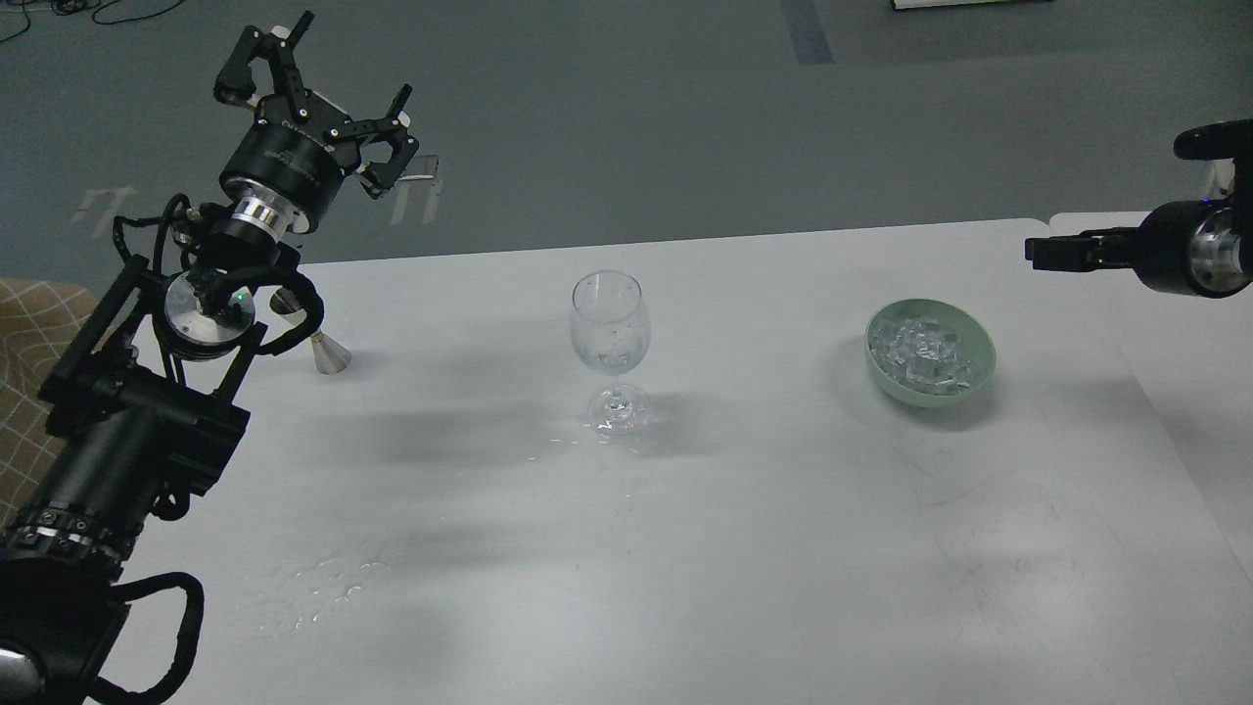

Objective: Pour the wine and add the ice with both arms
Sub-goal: 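Reach the right gripper into the green bowl of ice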

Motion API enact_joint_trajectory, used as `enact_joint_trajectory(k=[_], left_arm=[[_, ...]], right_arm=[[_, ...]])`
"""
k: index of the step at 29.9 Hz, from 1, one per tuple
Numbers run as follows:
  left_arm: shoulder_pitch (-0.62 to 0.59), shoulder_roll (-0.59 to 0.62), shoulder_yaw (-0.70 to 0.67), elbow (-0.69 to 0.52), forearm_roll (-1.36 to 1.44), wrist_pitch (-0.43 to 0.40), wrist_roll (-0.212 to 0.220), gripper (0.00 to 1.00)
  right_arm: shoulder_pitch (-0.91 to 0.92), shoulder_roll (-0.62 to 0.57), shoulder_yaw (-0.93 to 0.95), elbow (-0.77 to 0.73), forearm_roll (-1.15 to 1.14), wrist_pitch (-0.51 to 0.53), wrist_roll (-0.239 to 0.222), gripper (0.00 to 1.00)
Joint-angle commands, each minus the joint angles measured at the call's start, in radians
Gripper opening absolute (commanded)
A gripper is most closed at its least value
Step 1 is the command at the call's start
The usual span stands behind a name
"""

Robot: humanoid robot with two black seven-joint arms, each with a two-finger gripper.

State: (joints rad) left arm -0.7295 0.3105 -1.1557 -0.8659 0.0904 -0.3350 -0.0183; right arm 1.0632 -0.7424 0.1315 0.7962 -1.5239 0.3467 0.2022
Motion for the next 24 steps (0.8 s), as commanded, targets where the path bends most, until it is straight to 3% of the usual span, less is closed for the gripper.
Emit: enact_joint_trajectory(k=[1, 16, 24], left_arm=[[0.001, 0.006, 0.002, 0.001, 0.0, -0.004, 0.001, 0.98], [0.027, 0.001, 0.001, 0.001, 0.0, -0.001, -0.009, 0.98], [0.027, 0.002, 0.001, 0.001, 0.0, 0.005, -0.012, 0.98]], right_arm=[[0.003, 0.043, -0.003, -0.015, 0.001, -0.002, -0.006, 0.99], [-0.012, 0.09, -0.01, 0.035, 0.004, 0.002, -0.012, 1.0], [-0.048, 0.155, -0.015, 0.021, 0.004, 0.014, -0.049, 0.98]])
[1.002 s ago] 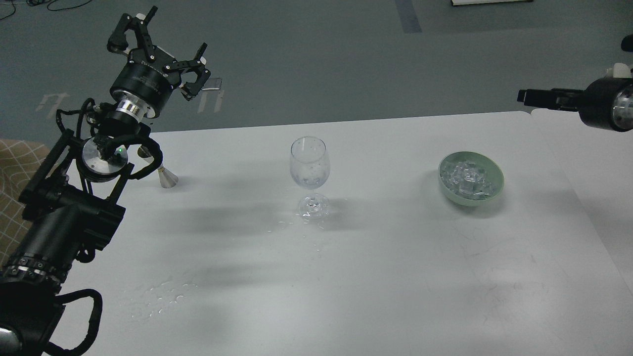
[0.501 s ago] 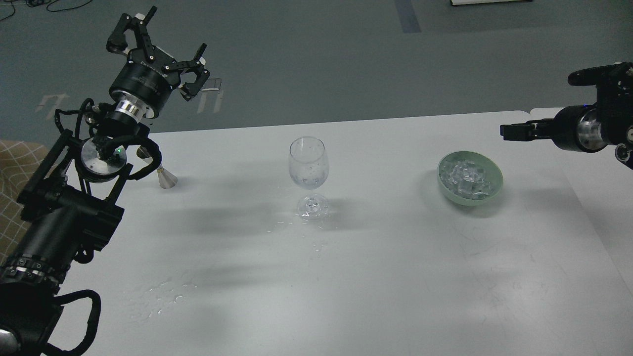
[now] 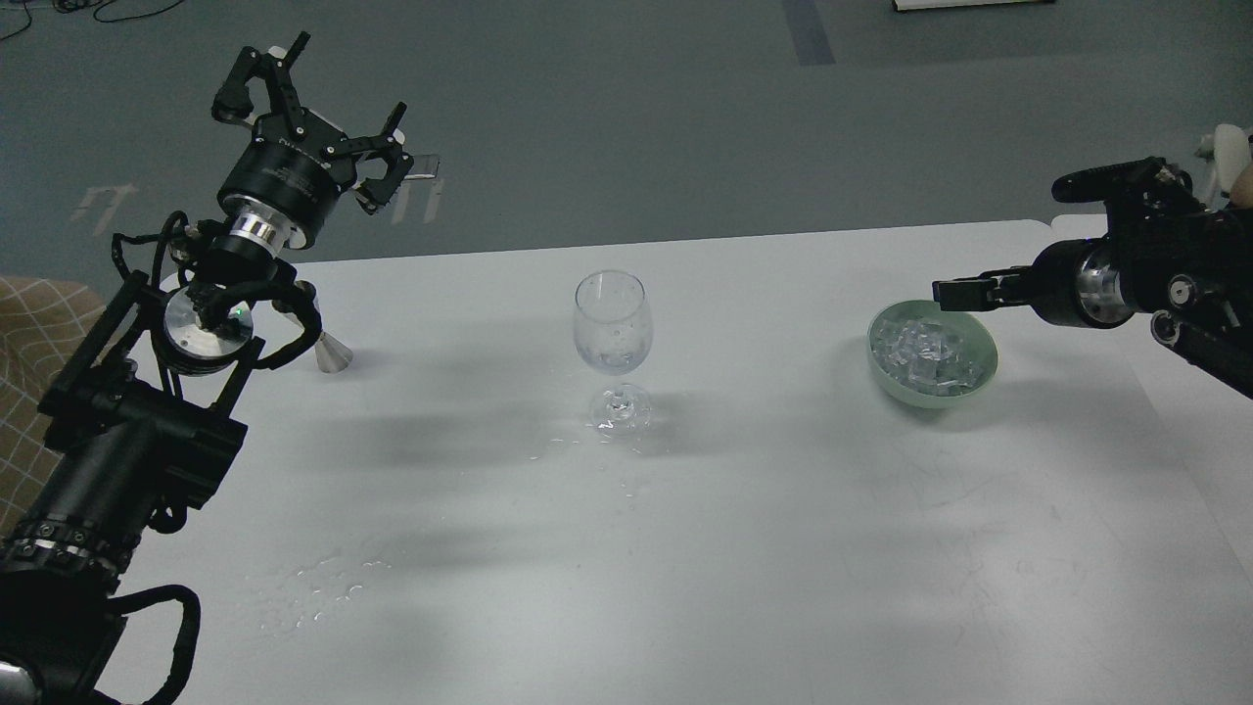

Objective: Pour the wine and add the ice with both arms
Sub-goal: 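Reach the right gripper into the green bowl of ice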

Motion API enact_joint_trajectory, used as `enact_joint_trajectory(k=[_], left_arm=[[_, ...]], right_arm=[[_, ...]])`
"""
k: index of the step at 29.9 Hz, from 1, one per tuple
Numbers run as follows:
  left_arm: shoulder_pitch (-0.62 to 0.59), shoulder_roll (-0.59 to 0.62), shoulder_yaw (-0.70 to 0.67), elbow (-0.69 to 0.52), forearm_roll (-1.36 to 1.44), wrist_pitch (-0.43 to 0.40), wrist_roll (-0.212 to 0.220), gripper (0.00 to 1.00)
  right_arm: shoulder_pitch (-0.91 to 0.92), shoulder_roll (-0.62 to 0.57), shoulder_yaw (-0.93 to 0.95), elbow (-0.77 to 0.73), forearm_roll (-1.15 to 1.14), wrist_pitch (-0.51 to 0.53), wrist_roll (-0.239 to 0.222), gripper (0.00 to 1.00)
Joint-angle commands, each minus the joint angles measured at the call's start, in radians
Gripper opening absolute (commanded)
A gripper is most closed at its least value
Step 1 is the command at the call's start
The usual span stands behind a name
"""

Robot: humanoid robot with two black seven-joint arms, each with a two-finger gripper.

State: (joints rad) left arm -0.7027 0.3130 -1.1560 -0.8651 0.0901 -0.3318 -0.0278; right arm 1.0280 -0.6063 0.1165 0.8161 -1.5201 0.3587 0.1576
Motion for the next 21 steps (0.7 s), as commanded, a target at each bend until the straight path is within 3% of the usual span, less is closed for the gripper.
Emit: enact_joint_trajectory(k=[1, 8, 21], left_arm=[[0.002, 0.0, 0.001, 0.0, 0.0, 0.002, -0.003, 0.98], [0.02, -0.002, -0.01, 0.0, -0.001, 0.001, -0.004, 0.98], [0.032, 0.009, -0.008, 0.0, 0.0, -0.004, -0.003, 0.98]], right_arm=[[-0.011, 0.02, 0.0, 0.005, 0.0, 0.002, -0.004, 0.98], [-0.04, 0.016, 0.009, 0.018, 0.008, 0.002, -0.01, 0.87], [-0.039, 0.003, 0.034, 0.081, 0.005, -0.015, -0.012, 0.77]])
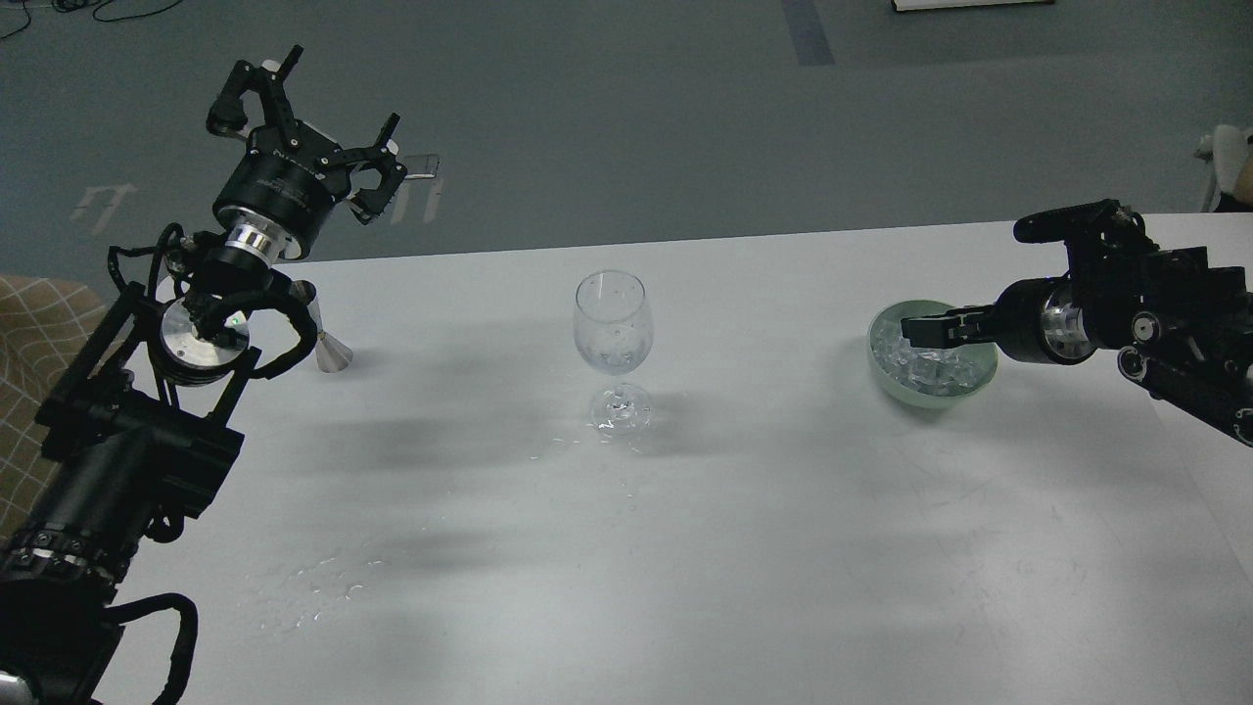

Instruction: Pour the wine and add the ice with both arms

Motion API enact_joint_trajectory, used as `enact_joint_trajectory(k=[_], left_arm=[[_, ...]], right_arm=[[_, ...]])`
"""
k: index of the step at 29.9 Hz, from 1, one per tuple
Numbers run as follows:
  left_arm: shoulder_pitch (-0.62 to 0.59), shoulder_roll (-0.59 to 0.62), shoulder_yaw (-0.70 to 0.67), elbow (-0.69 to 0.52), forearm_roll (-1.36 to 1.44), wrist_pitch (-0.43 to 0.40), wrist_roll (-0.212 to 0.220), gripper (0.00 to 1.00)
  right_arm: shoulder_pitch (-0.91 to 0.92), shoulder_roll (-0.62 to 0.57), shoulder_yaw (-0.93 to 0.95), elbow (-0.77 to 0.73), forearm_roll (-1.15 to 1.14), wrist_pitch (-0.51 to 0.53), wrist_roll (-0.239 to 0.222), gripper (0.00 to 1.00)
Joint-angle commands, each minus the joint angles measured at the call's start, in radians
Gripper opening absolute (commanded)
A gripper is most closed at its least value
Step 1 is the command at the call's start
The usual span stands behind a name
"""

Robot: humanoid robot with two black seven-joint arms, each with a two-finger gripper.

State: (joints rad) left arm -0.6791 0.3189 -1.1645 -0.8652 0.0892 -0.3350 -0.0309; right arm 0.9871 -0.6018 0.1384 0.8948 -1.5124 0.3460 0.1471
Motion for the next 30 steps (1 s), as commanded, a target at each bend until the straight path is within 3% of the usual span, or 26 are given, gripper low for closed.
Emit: enact_joint_trajectory(k=[1, 12, 21, 25, 30], left_arm=[[0.012, 0.002, 0.0, 0.0, 0.001, -0.001, 0.0, 0.98], [0.019, 0.0, -0.001, 0.0, 0.0, -0.007, -0.001, 0.98], [0.029, -0.006, -0.009, 0.005, -0.005, -0.009, -0.001, 0.98], [0.027, -0.004, -0.014, 0.0, -0.012, -0.001, 0.0, 0.98], [0.027, -0.001, -0.012, 0.0, -0.012, -0.002, 0.0, 0.98]], right_arm=[[0.001, -0.001, 0.01, 0.001, -0.006, -0.002, -0.001, 0.77], [-0.024, 0.011, 0.007, -0.008, -0.011, -0.002, -0.031, 0.66], [-0.03, 0.016, 0.004, -0.002, -0.008, 0.001, -0.037, 0.65], [-0.031, 0.027, 0.0, -0.004, -0.009, 0.002, -0.04, 0.56], [-0.031, 0.03, 0.0, -0.004, -0.009, 0.002, -0.05, 0.53]])
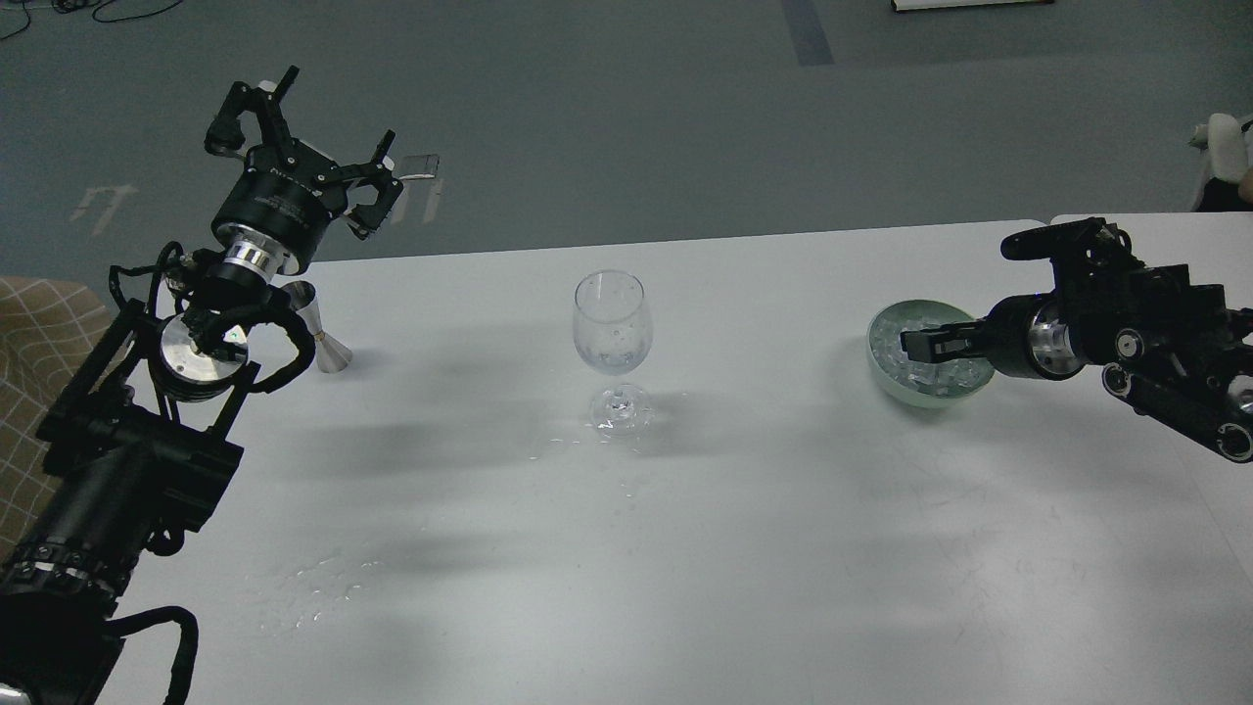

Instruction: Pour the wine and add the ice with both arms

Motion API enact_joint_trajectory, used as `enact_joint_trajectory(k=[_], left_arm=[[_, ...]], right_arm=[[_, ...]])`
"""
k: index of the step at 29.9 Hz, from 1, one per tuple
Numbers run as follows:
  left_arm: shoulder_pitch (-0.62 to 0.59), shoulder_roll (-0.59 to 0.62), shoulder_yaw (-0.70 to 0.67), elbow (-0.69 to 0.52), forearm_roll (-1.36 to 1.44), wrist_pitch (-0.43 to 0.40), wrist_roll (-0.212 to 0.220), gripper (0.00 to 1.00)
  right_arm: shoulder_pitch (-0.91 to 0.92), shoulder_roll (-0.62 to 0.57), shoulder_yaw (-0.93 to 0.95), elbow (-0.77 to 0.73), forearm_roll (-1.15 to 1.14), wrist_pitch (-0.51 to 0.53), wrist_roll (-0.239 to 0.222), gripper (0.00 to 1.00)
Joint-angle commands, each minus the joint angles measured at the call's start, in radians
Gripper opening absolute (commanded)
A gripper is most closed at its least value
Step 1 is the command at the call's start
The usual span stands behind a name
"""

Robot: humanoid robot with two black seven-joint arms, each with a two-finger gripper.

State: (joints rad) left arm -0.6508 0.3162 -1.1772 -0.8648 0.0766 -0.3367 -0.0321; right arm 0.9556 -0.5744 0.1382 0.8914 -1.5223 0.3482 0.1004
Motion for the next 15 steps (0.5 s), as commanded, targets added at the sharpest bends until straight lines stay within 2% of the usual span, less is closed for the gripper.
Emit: enact_joint_trajectory(k=[1, 8, 15], left_arm=[[-0.001, 0.001, 0.001, 0.0, 0.0, -0.001, 0.001, 0.98], [0.0, 0.001, 0.001, 0.0, -0.001, -0.001, 0.0, 0.98], [0.007, 0.006, -0.001, 0.0, -0.001, 0.001, 0.0, 0.98]], right_arm=[[0.0, 0.005, 0.0, 0.0, 0.001, 0.0, -0.004, 0.53], [-0.005, 0.004, -0.002, 0.0, -0.001, 0.0, -0.005, 0.49], [-0.005, 0.004, -0.002, 0.0, -0.001, 0.002, -0.005, 0.41]])
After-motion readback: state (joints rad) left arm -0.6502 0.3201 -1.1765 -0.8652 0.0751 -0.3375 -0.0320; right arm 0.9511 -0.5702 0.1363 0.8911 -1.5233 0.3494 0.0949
